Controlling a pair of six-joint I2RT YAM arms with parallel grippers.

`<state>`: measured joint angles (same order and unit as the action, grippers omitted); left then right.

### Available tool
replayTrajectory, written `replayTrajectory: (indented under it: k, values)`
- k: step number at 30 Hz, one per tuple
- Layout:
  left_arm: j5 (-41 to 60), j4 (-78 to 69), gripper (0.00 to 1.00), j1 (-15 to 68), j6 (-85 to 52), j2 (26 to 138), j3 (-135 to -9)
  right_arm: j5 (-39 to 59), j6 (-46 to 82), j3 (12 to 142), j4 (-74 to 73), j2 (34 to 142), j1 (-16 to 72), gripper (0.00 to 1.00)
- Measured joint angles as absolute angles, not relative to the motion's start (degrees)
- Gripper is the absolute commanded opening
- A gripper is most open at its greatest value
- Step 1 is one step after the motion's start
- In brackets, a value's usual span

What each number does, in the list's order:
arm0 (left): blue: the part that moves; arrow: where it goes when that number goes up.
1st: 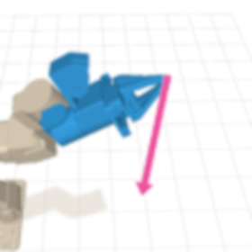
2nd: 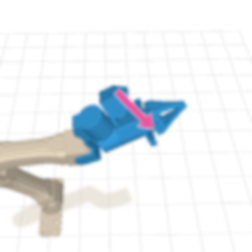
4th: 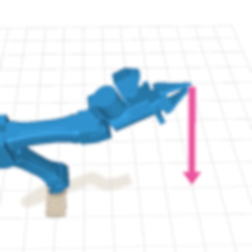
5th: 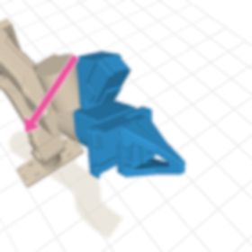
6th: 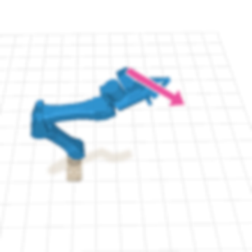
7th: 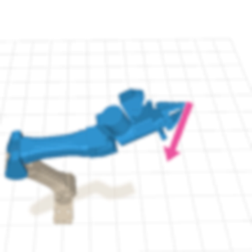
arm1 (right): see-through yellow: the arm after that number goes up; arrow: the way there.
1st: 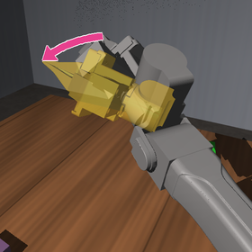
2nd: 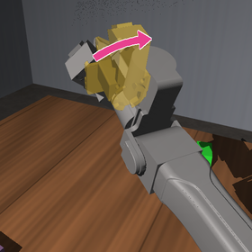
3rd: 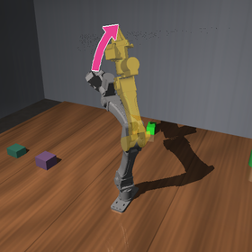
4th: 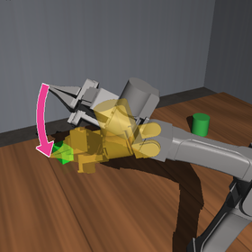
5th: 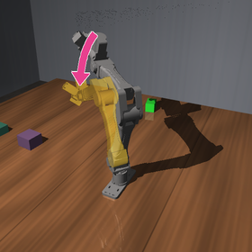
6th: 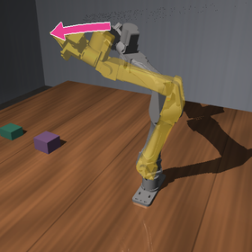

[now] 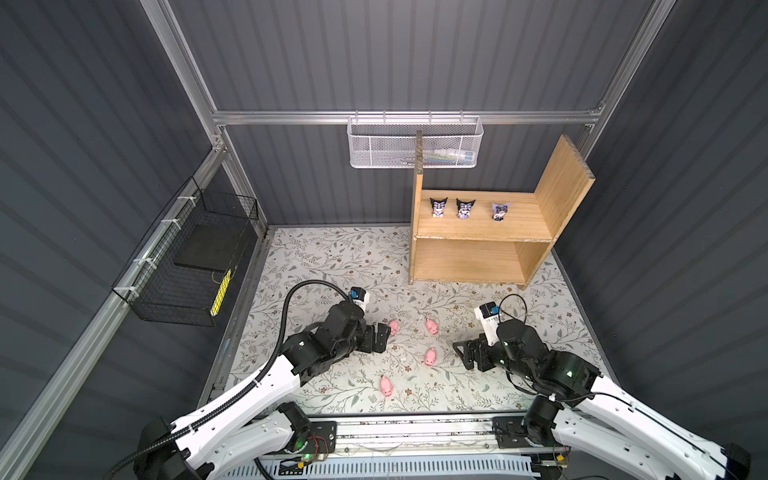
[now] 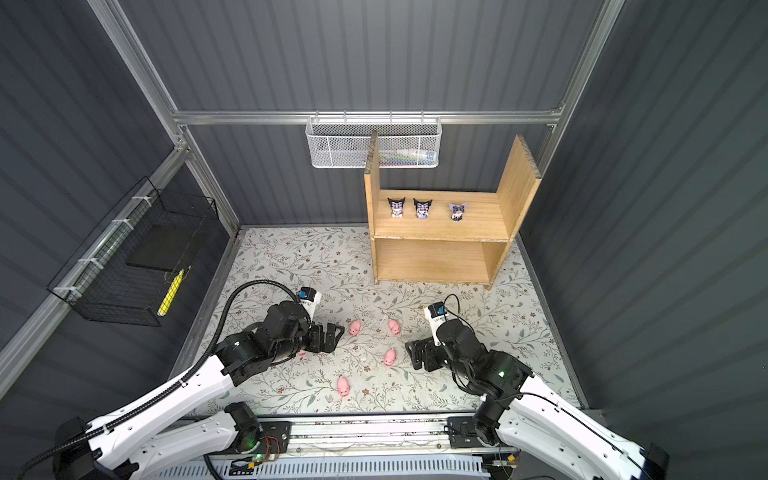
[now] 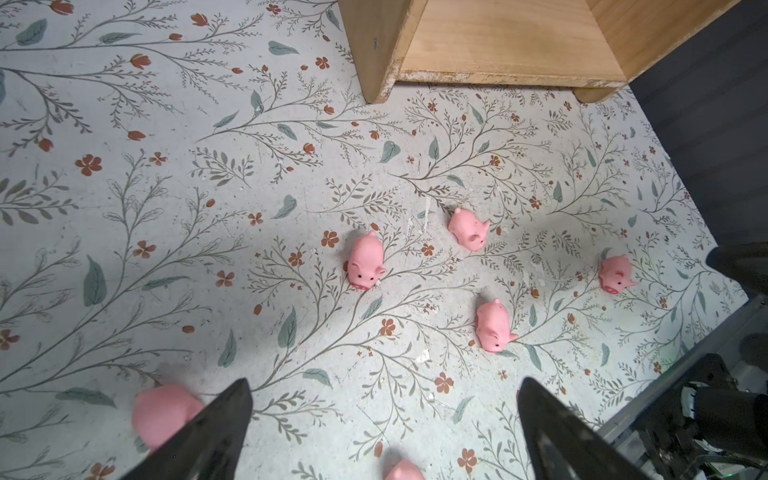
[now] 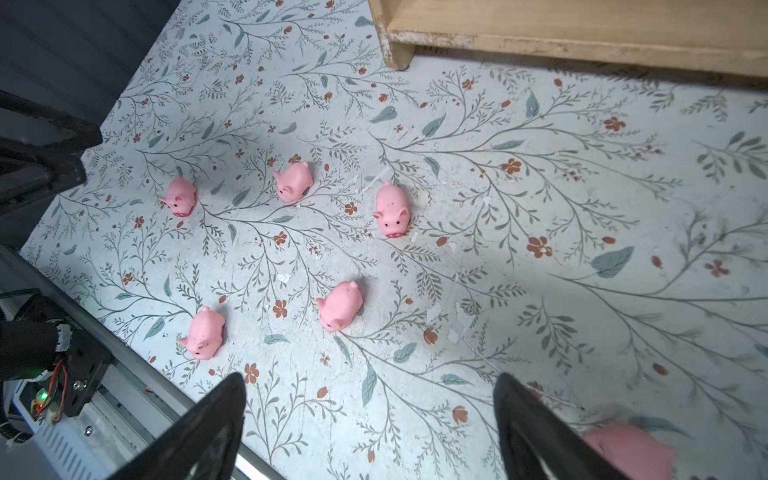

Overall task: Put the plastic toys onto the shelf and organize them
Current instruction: 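Lower the right gripper over a pink pig while the left arm lowers nearby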

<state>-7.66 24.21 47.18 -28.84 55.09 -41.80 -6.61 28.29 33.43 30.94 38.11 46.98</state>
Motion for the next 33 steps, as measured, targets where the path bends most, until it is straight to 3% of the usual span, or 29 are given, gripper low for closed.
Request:
replayTrajectory:
  k: [9, 17, 33]
  values:
    - [-12.05, 18.15, 0.99, 49.89, -32.08, 54.0, -34.59, -8.69, 30.87, 27.24, 20.36, 42.87, 47.77, 0.73]
    - [-14.76, 12.97, 0.99, 50.3, -31.46, 59.81, -33.39, -11.31, 31.09, 24.84, 10.63, 50.35, 48.36, 0.7]
    - [-18.57, 3.99, 0.99, 50.72, -26.55, 65.93, -35.03, -15.49, 29.56, 30.85, 5.63, 66.26, 49.08, 0.66]
